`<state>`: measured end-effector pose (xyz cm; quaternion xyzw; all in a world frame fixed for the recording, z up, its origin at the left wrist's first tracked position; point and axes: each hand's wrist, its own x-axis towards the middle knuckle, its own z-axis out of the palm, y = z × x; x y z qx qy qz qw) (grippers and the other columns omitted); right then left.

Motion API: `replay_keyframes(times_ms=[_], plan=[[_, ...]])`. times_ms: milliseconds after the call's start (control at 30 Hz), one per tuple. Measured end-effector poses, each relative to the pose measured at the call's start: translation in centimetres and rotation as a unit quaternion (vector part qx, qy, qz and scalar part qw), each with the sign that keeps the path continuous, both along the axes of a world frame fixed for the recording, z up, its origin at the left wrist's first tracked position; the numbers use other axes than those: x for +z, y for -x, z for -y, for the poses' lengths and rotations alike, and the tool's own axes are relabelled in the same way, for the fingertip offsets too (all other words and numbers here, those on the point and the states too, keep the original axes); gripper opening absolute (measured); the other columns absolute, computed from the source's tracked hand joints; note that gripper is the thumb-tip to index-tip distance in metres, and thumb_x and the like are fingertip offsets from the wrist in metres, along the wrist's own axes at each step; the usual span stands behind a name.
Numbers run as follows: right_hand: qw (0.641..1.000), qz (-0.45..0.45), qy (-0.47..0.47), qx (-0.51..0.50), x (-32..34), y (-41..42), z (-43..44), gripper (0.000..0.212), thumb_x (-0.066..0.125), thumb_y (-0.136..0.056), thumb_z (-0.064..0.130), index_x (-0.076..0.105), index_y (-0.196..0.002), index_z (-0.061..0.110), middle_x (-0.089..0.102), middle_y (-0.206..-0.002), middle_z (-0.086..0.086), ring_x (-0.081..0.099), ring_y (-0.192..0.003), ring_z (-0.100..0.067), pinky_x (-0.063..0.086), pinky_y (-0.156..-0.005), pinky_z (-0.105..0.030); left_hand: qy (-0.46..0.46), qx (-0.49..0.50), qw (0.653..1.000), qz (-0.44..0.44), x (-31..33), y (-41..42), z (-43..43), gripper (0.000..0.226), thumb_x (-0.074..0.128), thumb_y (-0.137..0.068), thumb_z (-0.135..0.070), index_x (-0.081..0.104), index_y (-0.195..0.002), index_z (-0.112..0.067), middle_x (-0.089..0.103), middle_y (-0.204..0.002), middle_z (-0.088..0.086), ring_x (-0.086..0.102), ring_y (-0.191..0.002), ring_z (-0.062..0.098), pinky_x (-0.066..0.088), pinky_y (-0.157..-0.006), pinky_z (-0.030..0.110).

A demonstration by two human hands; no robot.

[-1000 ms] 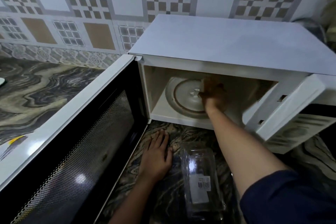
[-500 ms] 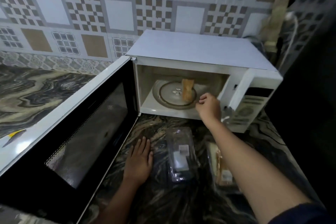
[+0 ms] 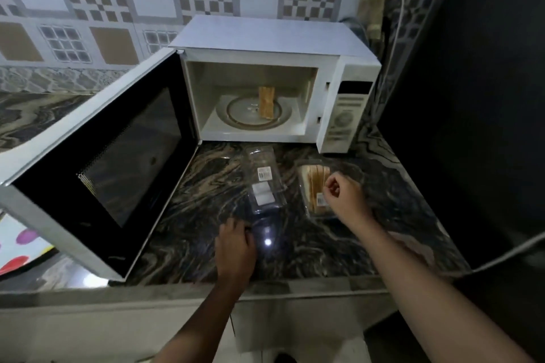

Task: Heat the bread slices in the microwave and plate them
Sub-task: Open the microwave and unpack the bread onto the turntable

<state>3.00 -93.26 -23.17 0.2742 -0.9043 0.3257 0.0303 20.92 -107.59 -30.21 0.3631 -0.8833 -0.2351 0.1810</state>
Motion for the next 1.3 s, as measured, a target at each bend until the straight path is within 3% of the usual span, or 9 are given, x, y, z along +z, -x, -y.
replay_keyframes(times_ms=[100, 200, 333, 433, 633, 800, 967, 1167, 1300], plan=[[0.992, 0.004, -0.108, 0.061, -0.9, -0.3, -1.9, 0.009, 0.059, -0.084, 0.029, 0.060, -0.084, 0.019, 0.061, -0.090, 0.000, 0.056, -0.091, -0.020, 0.045, -0.079, -0.034, -0.065, -0.042, 0.993, -0.090, -0.2, 0.5, -2.9, 0.015, 0.049, -0.089, -0.008, 0.064, -0.090, -0.004, 0.060, -0.093, 0.012, 0.054, -0.090, 0.028, 0.044, -0.076, 0.036], [0.971, 0.000, -0.213, 0.107, -1.2, -0.5, -2.9, 0.021, 0.060, -0.082, 0.038, 0.062, -0.097, 0.025, 0.060, -0.105, 0.004, 0.051, -0.105, -0.018, 0.039, -0.089, -0.033, -0.154, -0.075, 0.975, -0.138, 0.3, 1.8, -5.1, 0.012, 0.051, -0.091, -0.008, 0.063, -0.094, -0.006, 0.059, -0.092, 0.008, 0.055, -0.085, 0.021, 0.044, -0.075, 0.032], [0.969, 0.052, -0.194, 0.143, -1.7, -0.6, -2.9, 0.013, 0.061, -0.085, 0.026, 0.066, -0.095, 0.019, 0.057, -0.109, 0.000, 0.051, -0.108, -0.018, 0.046, -0.091, -0.036, -0.306, -0.070, 0.936, -0.160, 1.6, 4.8, -7.1, 0.017, 0.051, -0.094, -0.012, 0.061, -0.106, -0.006, 0.062, -0.093, 0.002, 0.061, -0.088, 0.017, 0.049, -0.077, 0.027], [0.973, 0.071, -0.169, 0.142, -1.9, -0.1, -2.6, 0.008, 0.061, -0.087, 0.019, 0.068, -0.090, 0.017, 0.058, -0.107, 0.000, 0.054, -0.104, -0.018, 0.048, -0.091, -0.037, -0.363, -0.064, 0.916, -0.161, 2.0, 6.8, -7.6, 0.027, 0.053, -0.093, -0.015, 0.058, -0.118, -0.004, 0.065, -0.104, 0.005, 0.061, -0.097, 0.015, 0.048, -0.083, 0.023], [0.966, 0.144, -0.162, 0.140, -1.4, 1.4, -2.0, 0.009, 0.064, -0.086, 0.018, 0.073, -0.088, 0.015, 0.065, -0.104, -0.005, 0.059, -0.099, -0.018, 0.049, -0.091, -0.035, -0.373, -0.063, 0.909, -0.176, 1.3, 8.3, -7.3, 0.039, 0.064, -0.087, -0.013, 0.056, -0.123, 0.000, 0.069, -0.105, 0.012, 0.065, -0.098, 0.018, 0.053, -0.089, 0.033], [0.953, 0.199, -0.168, 0.157, -0.7, 2.4, -1.4, 0.009, 0.066, -0.085, 0.017, 0.073, -0.087, 0.012, 0.067, -0.101, -0.003, 0.058, -0.095, -0.015, 0.046, -0.086, -0.029, -0.373, -0.066, 0.907, -0.186, 1.3, 8.4, -7.4, 0.040, 0.064, -0.085, -0.004, 0.054, -0.123, 0.001, 0.067, -0.097, 0.010, 0.063, -0.086, 0.011, 0.052, -0.076, 0.013], [0.943, 0.197, -0.210, 0.165, 0.3, 2.9, -0.6, 0.007, 0.067, -0.083, 0.017, 0.073, -0.084, 0.015, 0.064, -0.083, 0.003, 0.060, -0.086, -0.014, 0.047, -0.077, -0.027, -0.379, -0.043, 0.905, -0.189, 1.1, 8.7, -7.5, 0.038, 0.064, -0.085, -0.005, 0.056, -0.121, 0.002, 0.069, -0.104, 0.014, 0.065, -0.097, 0.020, 0.053, -0.085, 0.024], [0.937, 0.194, -0.223, 0.185, 2.4, 3.3, 0.1, 0.012, 0.068, -0.082, 0.018, 0.074, -0.090, 0.012, 0.070, -0.096, -0.005, 0.062, -0.091, -0.018, 0.047, -0.079, -0.027, -0.427, 0.009, 0.883, -0.196, 1.6, 9.2, -7.6, 0.032, 0.065, -0.083, -0.001, 0.059, -0.114, 0.004, 0.067, -0.099, 0.013, 0.064, -0.094, 0.020, 0.051, -0.068, 0.010], [0.947, 0.159, -0.186, 0.209, 5.4, 4.1, 0.0, 0.012, 0.068, -0.082, 0.017, 0.074, -0.092, 0.014, 0.065, -0.085, 0.005, 0.058, -0.082, -0.009, 0.042, -0.069, -0.020, -0.461, 0.028, 0.862, -0.206, 2.3, 9.2, -7.7, 0.031, 0.062, -0.084, 0.002, 0.058, -0.115, 0.004, 0.066, -0.102, 0.016, 0.062, -0.096, 0.021, 0.051, -0.070, 0.013]])
